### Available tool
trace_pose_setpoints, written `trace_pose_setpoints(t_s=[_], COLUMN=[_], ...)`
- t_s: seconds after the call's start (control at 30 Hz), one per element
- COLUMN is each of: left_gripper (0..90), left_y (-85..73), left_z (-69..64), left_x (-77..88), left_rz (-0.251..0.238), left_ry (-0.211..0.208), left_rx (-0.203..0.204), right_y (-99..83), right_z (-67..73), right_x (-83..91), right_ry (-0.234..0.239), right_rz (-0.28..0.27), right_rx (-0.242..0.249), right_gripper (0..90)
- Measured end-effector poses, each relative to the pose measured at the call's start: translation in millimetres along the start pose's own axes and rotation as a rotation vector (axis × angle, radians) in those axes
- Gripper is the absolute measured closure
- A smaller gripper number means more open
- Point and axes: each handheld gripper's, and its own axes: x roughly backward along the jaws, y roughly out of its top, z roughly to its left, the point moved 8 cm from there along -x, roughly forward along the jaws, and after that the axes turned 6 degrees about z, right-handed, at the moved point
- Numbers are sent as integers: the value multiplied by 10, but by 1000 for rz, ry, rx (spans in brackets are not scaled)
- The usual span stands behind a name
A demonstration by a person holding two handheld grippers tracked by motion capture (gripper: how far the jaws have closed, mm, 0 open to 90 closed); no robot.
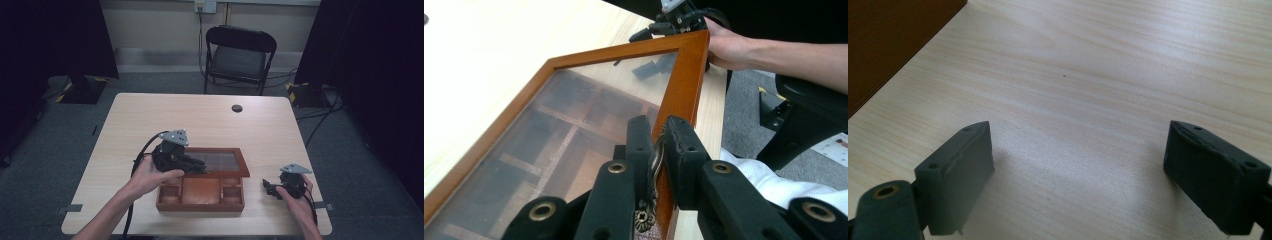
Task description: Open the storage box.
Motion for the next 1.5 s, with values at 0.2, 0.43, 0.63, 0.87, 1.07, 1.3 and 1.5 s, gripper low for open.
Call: trace_pose_setpoints(t_s=[0.2,0.43,0.63,0.87,1.07,1.3,1.5], left_gripper=[813,814,814,814,815,815,815], left_y=[20,22,25,44,45,52,55], left_z=[5,11,16,18,15,16,17], left_x=[8,10,17,23,24,26,23], left_rz=[10,16,21,9,21,16,18], left_ry=[0,-3,-5,0,7,4,5], left_rx=[-3,-8,-8,-5,-13,-13,-14], right_y=[0,1,1,0,1,1,1], right_z=[0,0,0,0,0,-1,-1], right_x=[0,0,0,0,0,0,-1], right_ry=[0,0,0,0,0,0,0], right_rz=[0,0,0,0,0,0,0], right_rx=[0,0,0,0,0,1,1], right_gripper=[118,118,117,118,118,118,118])
